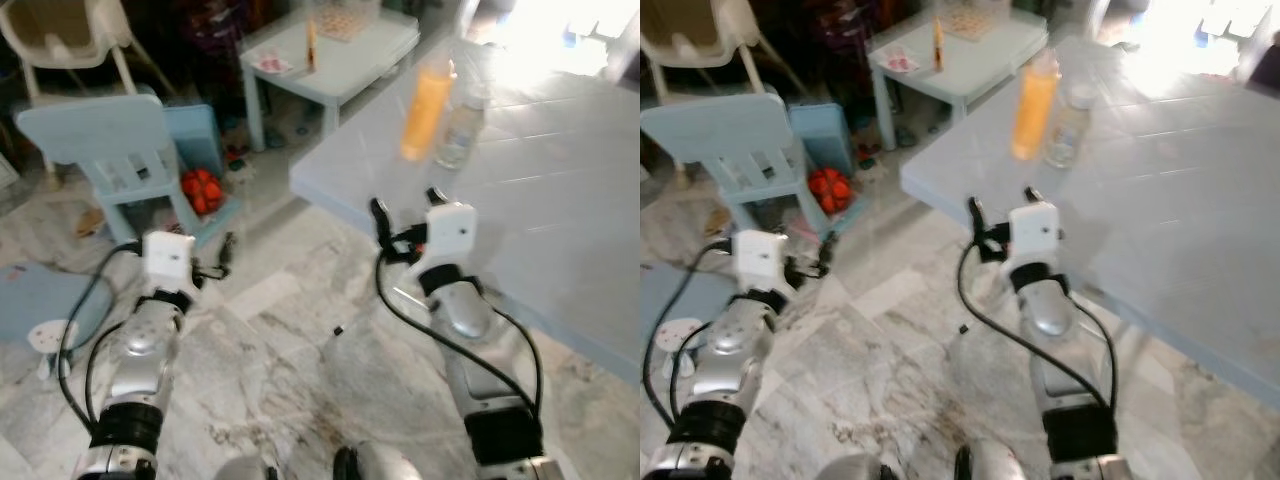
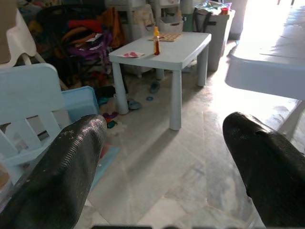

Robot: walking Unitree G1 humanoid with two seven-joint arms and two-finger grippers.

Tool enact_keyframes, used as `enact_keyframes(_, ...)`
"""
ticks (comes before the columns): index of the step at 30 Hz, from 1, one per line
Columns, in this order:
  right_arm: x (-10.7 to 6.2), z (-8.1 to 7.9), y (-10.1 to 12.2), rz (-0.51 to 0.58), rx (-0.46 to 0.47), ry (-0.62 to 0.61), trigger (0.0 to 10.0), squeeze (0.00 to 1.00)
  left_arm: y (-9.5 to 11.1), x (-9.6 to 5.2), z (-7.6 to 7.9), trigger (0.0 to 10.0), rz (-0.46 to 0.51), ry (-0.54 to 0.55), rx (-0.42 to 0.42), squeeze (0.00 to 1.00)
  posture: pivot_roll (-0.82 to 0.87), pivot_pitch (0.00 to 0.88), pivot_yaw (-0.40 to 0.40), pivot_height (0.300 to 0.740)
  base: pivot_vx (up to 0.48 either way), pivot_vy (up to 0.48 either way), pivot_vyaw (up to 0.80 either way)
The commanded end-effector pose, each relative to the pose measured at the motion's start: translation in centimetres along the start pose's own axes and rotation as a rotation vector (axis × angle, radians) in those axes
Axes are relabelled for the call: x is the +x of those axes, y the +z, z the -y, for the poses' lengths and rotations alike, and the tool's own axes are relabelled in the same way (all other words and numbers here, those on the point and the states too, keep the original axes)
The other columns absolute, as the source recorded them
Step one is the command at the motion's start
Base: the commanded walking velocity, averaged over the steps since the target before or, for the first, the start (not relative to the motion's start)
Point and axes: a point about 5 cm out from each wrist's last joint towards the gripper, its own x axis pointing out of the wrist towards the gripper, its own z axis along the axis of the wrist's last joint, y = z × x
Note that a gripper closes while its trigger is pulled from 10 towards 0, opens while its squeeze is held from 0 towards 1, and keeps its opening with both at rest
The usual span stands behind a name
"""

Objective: Restocking fridge

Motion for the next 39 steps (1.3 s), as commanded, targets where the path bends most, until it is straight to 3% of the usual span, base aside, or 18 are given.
enact_keyframes(1, 0.4, -0.6, 0.5, 0.022, 0.005, 0.003, 10.0, 0.00, 0.2, -0.1, -0.6, 10.0, 0.006, 0.006, 0.024, 0.00, 0.04, 0.091, -0.031, 0.740, 0.454, 0.000, -0.80)
enact_keyframes(15, 0.4, -0.8, 0.6, 0.045, -0.020, -0.001, 10.0, 0.00, 0.3, 0.0, -0.7, 10.0, 0.011, 0.023, 0.000, 0.00, 0.04, 0.090, -0.028, 0.740, 0.440, 0.000, -0.45)
enact_keyframes(26, 0.5, -1.0, 1.0, 0.082, -0.070, -0.007, 10.0, 0.00, 0.4, 0.1, -0.9, 10.0, 0.021, 0.033, 0.005, 0.00, 0.05, 0.089, -0.027, 0.740, 0.000, 0.000, 0.00)
enact_keyframes(29, 0.6, -0.3, 1.5, 0.106, -0.103, -0.076, 10.0, 0.00, 0.5, 0.1, -1.0, 10.0, 0.022, 0.034, 0.004, 0.00, 0.05, 0.090, -0.027, 0.740, 0.000, 0.000, 0.00)
enact_keyframes(39, 2.0, 0.6, 2.0, 0.115, -0.106, -0.124, 10.0, 0.00, 0.4, -0.1, -1.2, 10.0, 0.017, 0.036, 0.008, 0.00, 0.06, 0.098, -0.019, 0.740, 0.000, 0.000, 0.00)
